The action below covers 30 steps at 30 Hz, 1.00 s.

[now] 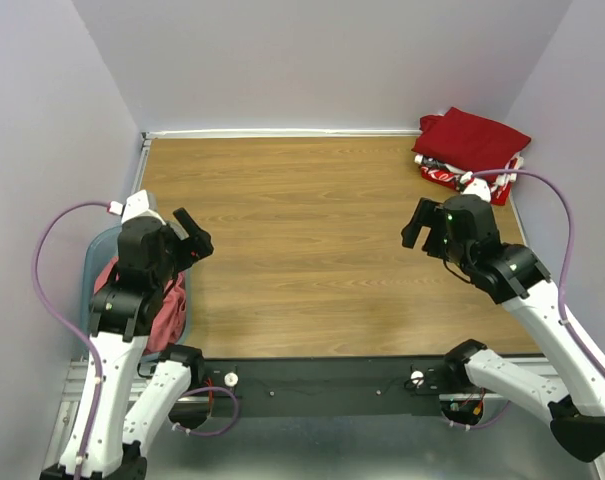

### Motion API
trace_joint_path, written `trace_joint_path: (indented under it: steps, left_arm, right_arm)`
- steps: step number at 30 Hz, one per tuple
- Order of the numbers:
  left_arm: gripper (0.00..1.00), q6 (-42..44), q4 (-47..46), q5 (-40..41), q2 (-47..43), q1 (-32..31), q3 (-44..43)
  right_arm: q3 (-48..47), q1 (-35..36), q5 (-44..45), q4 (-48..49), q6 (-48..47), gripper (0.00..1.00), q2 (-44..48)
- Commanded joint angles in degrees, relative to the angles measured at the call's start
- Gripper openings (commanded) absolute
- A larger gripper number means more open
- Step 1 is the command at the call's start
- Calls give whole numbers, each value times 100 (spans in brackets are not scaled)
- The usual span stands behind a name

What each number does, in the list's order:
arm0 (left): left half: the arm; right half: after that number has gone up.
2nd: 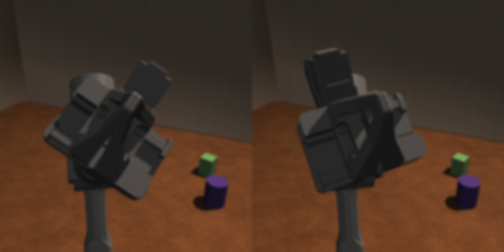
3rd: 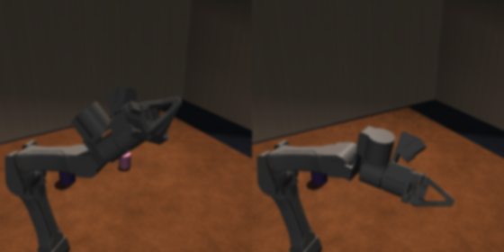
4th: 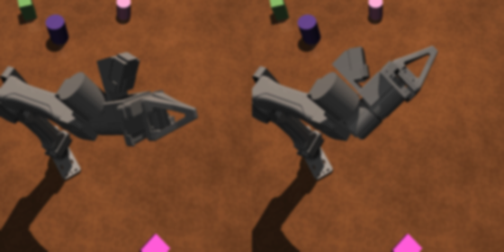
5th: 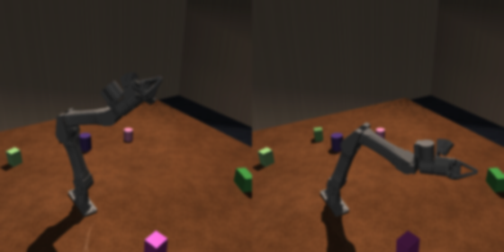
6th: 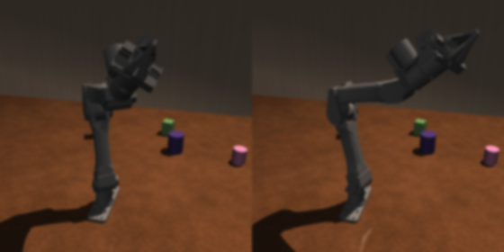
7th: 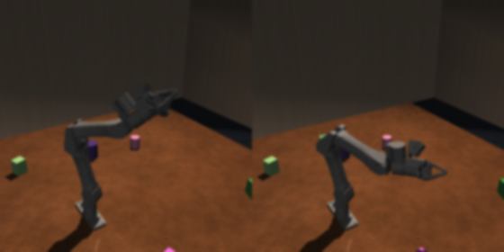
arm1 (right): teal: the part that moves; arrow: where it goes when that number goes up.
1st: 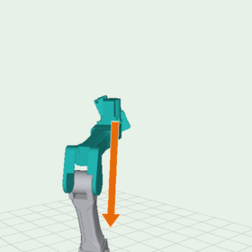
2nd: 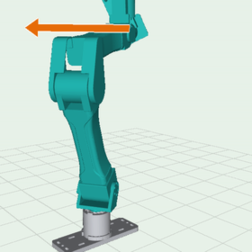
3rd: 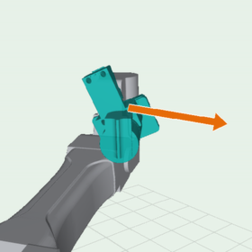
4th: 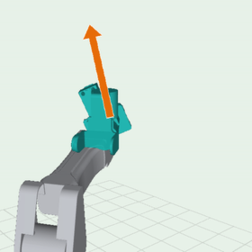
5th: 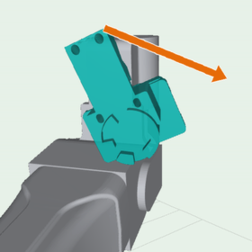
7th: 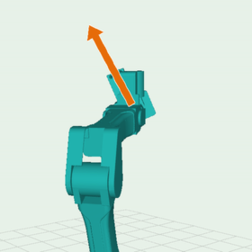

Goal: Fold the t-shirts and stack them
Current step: Grab the tshirt from the pile

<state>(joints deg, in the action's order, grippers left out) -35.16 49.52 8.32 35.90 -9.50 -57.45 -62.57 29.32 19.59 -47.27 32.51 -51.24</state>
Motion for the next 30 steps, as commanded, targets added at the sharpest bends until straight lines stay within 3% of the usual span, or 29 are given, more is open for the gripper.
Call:
trace_joint_path:
  steps: [1,9,16,19,25,30]
  left_arm:
    - [99,351,-187,626,154,-8,-90]
    - [98,484,-558,1136,347,-8,155]
    - [98,-1026,549,2024,1173,27,849]
    - [98,-1598,831,2340,1543,474,736]
    - [98,-2697,1209,2148,1481,1062,717]
    - [98,-3357,1438,2166,2218,1310,639]
  right_arm:
    - [332,21,439,-99,519,100,-131]
    - [517,21,458,-99,1371,100,-536]
    - [351,21,545,-90,1705,100,-755]
    - [140,21,677,-90,1855,100,-1036]
    - [-211,21,582,-72,1618,100,-1897]
    - [-792,21,344,-11,1302,100,-2635]
